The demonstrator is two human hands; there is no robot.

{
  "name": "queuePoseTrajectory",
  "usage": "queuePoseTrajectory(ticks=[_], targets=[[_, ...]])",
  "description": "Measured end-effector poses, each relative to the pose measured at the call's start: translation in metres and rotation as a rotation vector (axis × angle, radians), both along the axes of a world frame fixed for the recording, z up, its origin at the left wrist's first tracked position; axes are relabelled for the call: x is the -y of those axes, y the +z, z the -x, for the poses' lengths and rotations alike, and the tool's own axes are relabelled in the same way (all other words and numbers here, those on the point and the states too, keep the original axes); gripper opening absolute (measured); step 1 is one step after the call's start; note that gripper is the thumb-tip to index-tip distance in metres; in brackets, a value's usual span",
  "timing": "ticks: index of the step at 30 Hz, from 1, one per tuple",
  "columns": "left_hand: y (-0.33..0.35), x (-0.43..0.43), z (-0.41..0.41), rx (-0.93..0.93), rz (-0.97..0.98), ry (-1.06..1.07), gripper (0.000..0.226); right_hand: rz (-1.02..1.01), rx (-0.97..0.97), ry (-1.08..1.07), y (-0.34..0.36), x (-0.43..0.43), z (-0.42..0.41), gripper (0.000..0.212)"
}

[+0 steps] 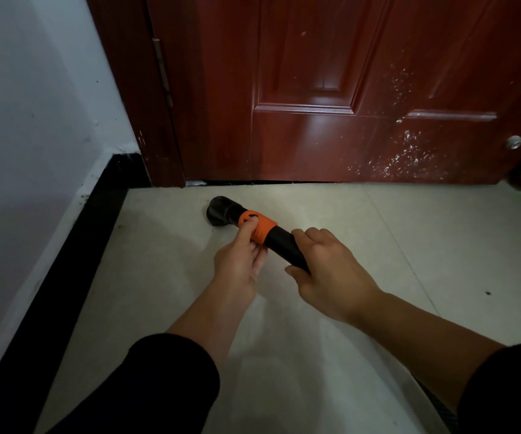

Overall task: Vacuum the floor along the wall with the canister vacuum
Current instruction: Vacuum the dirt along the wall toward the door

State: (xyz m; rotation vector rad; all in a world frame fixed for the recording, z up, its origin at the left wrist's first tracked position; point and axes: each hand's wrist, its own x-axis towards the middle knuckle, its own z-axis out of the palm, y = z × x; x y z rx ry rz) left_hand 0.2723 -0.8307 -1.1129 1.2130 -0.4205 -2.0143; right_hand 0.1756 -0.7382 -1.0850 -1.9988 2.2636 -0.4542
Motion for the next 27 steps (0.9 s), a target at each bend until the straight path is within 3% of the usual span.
queuePoseTrajectory(ticks=[6,12,27], targets=[[0.0,0.002,-0.015,0.04,0.021,0.014,0.027,0.0,0.033,0.031,-0.003,0.004,-0.013,0.035],[-0.002,0.02,-0.031,0.049,0.076,0.02,0.049,0.019,0.072,0.04,-0.006,0.027,-0.028,0.028],[0.002,-0.009,-0.021,0.012,0.041,-0.031,0.043,-0.01,0.021,0.012,-0.001,-0.005,-0.013,0.032]])
